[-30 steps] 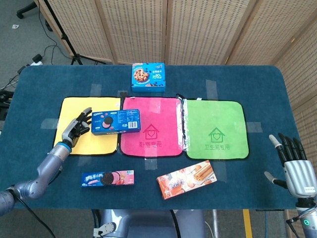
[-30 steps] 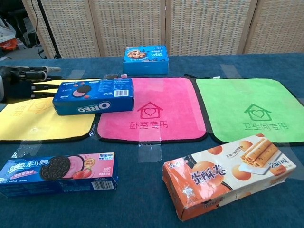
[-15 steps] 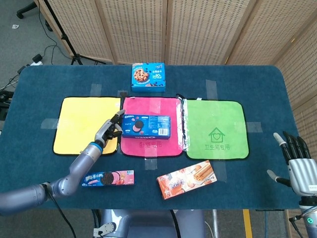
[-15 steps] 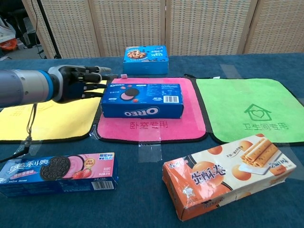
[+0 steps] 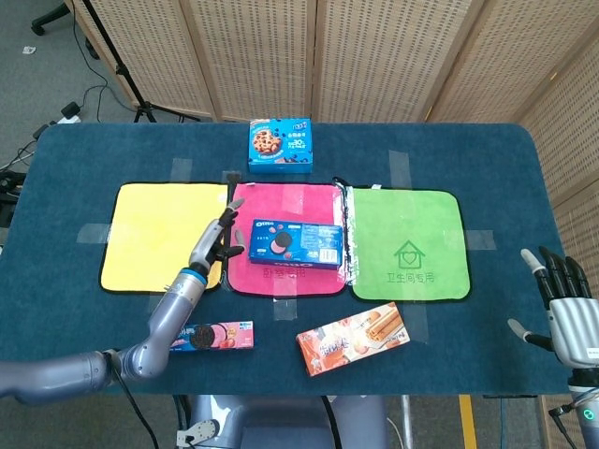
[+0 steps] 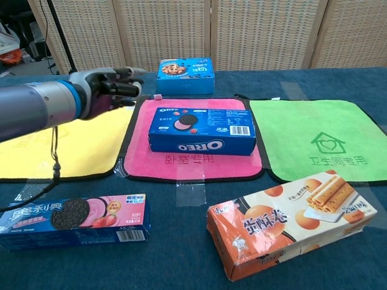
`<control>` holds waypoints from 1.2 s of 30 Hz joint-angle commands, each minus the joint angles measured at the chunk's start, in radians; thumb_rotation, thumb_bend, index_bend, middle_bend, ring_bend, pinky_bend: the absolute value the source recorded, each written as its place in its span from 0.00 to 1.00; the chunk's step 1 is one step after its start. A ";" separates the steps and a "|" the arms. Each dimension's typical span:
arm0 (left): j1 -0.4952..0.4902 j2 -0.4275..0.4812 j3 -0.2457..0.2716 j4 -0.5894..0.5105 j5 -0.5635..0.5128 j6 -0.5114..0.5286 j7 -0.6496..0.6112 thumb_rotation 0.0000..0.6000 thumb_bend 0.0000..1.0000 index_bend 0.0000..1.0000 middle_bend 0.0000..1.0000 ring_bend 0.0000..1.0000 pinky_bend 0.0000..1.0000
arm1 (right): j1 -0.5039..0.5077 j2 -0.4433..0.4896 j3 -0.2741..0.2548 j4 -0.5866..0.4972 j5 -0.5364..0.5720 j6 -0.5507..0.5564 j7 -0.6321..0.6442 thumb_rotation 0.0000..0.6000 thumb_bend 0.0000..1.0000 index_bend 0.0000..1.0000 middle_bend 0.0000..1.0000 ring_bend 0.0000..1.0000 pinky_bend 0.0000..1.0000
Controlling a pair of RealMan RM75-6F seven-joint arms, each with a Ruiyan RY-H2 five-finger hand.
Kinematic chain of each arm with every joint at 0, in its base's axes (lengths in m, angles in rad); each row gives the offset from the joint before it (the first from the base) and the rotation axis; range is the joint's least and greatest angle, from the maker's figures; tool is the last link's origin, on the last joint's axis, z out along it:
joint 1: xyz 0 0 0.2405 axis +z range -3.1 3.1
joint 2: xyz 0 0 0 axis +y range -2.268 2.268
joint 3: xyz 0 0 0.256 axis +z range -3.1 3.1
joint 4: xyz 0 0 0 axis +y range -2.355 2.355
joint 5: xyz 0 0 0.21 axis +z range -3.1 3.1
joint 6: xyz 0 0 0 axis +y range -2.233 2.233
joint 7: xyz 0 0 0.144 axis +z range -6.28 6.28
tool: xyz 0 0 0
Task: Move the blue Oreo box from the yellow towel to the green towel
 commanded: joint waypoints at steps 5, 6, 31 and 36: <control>0.230 0.204 0.131 -0.093 0.343 0.440 0.202 1.00 0.00 0.00 0.00 0.00 0.00 | 0.010 -0.007 -0.003 -0.015 -0.017 -0.005 -0.034 1.00 0.00 0.00 0.00 0.00 0.00; 0.260 0.246 0.153 -0.116 0.373 0.462 0.219 1.00 0.00 0.00 0.00 0.00 0.00 | 0.015 -0.006 -0.002 -0.023 -0.020 -0.009 -0.044 1.00 0.00 0.00 0.00 0.00 0.00; 0.612 0.613 0.301 -0.263 0.548 0.616 0.270 1.00 0.00 0.00 0.00 0.00 0.00 | 0.621 0.072 0.183 -0.441 0.052 -0.734 -0.353 1.00 0.81 0.09 0.00 0.00 0.00; 0.625 0.619 0.290 -0.264 0.568 0.603 0.269 1.00 0.00 0.00 0.00 0.00 0.00 | 0.783 -0.083 0.231 -0.368 0.194 -0.842 -0.527 1.00 1.00 0.14 0.00 0.00 0.00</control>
